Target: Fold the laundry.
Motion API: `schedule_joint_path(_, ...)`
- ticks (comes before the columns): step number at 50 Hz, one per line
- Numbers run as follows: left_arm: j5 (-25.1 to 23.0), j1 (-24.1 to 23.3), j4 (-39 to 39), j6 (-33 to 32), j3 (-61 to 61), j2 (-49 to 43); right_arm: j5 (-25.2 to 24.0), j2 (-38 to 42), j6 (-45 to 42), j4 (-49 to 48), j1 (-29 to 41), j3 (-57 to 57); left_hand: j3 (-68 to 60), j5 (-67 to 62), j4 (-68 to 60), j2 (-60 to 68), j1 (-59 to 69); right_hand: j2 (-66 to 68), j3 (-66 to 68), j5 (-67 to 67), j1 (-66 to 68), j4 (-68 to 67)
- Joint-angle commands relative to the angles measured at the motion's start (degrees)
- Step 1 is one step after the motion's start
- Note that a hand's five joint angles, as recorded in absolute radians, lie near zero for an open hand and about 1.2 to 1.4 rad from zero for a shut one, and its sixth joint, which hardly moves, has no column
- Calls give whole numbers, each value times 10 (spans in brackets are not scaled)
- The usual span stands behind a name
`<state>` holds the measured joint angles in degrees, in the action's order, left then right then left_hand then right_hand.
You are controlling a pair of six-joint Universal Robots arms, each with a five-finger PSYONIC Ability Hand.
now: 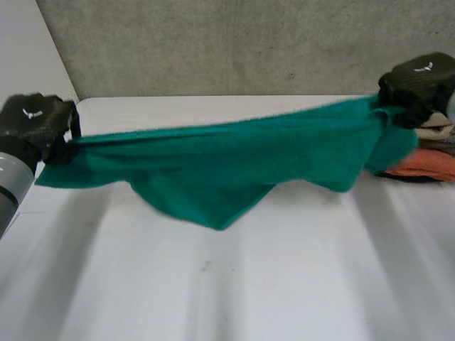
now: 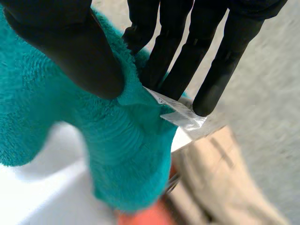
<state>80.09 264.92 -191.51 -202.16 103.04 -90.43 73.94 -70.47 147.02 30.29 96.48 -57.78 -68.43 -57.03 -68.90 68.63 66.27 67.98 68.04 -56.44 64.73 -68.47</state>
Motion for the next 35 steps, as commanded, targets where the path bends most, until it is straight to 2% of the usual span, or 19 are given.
schedule_joint_path(1,-45,0,19,-15,-2,-98,-60,44,-2,86,-25,6,-116,-130,-111,114,137,120,120,-136,153,-115)
schedule_joint_path(7,-40,-7,-7,-46,-111,-193,-56,113,12,62,-20,55,-116,-130,-111,114,137,120,120,-136,153,-115)
schedule_joint_path(10,-18,-30,-43,-46,-209,-219,-37,148,63,-21,-10,107,-116,-130,-111,114,137,120,120,-136,153,-115)
schedule_joint_path(14,28,-46,-112,-42,-338,-238,20,150,172,-208,5,134,-116,-130,-111,114,137,120,120,-136,153,-115)
schedule_joint_path(15,37,-46,-131,-42,-358,-239,53,147,219,-300,7,131,-116,-130,-111,114,137,120,120,-136,153,-115)
schedule_joint_path(17,56,-50,-194,-41,-402,-238,87,139,265,-402,9,120,-116,-130,-111,114,137,120,120,-136,153,-115)
schedule_joint_path(18,60,-49,-217,-41,-410,-236,118,123,300,-491,9,102,-116,-130,-111,114,137,120,120,-136,153,-115)
schedule_joint_path(21,67,-53,-298,-31,-420,-232,140,100,314,-558,9,81,-116,-130,-111,114,137,120,120,-136,153,-115)
schedule_joint_path(24,65,-58,-322,-22,-411,-232,126,93,310,-575,14,79,-116,-130,-111,114,137,120,120,-136,153,-115)
schedule_joint_path(29,65,-63,-280,-17,-356,-229,75,103,310,-536,23,72,-116,-130,-111,114,137,120,120,-136,153,-115)
schedule_joint_path(35,62,-62,-266,-16,-259,-203,60,114,300,-491,22,50,-116,-130,-111,114,137,120,120,-136,153,-115)
